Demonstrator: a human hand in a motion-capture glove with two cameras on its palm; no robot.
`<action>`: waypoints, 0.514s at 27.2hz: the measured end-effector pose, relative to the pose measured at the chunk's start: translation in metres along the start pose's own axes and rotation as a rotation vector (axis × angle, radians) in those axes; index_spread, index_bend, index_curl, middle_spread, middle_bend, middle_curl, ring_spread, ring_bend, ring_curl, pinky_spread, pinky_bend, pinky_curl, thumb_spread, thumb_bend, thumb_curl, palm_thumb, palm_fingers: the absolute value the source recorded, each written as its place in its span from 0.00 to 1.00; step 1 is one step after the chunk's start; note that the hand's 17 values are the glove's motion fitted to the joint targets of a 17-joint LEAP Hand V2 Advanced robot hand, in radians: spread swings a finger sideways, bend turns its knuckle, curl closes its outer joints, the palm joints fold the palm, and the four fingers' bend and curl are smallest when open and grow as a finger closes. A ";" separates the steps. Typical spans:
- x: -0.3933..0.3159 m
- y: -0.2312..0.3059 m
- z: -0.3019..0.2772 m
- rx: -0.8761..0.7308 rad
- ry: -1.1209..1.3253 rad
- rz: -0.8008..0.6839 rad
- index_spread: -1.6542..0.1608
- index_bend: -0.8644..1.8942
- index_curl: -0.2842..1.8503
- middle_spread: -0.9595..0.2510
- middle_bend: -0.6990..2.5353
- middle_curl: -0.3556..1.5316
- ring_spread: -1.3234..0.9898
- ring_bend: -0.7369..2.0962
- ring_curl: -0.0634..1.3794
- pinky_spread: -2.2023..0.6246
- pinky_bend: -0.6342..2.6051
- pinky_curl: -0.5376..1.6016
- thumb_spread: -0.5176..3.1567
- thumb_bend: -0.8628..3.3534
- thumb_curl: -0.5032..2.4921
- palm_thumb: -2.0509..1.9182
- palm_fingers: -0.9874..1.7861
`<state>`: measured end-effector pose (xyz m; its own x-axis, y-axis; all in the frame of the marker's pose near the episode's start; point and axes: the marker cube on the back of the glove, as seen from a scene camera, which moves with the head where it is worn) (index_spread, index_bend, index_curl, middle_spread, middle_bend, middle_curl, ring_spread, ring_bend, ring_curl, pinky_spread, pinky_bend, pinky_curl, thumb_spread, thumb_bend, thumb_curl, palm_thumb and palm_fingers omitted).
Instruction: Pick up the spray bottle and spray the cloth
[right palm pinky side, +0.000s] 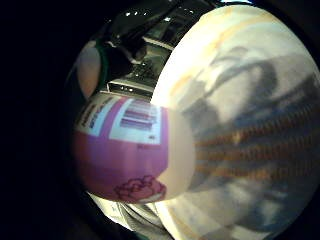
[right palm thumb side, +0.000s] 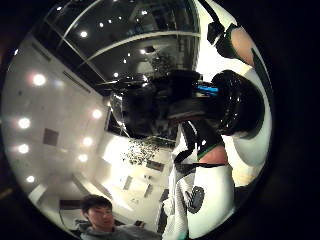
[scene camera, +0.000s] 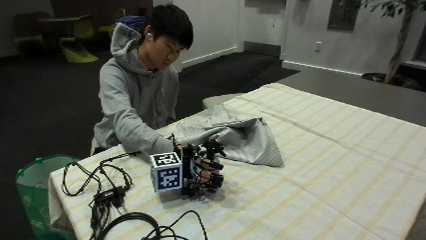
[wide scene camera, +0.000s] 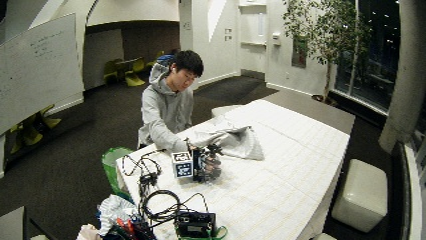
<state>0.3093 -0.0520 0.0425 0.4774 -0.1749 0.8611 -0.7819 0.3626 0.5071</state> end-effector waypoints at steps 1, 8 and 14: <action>0.000 -0.001 0.001 -0.001 0.001 0.000 0.73 0.42 0.28 0.71 0.28 0.38 0.55 0.39 0.25 0.86 0.30 0.40 0.39 0.20 0.31 0.74 0.60; -0.002 -0.009 0.009 -0.023 0.033 -0.004 0.74 0.40 0.29 0.72 0.29 0.39 0.54 0.40 0.26 0.86 0.28 0.39 0.39 0.20 0.31 0.75 0.67; -0.012 -0.016 0.021 -0.092 0.138 -0.032 0.78 0.39 0.30 0.73 0.30 0.40 0.52 0.41 0.27 0.82 0.26 0.39 0.35 0.20 0.33 0.77 0.76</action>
<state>0.3077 -0.0753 0.0250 0.5570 -0.0626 0.8282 -0.7285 0.4420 0.5234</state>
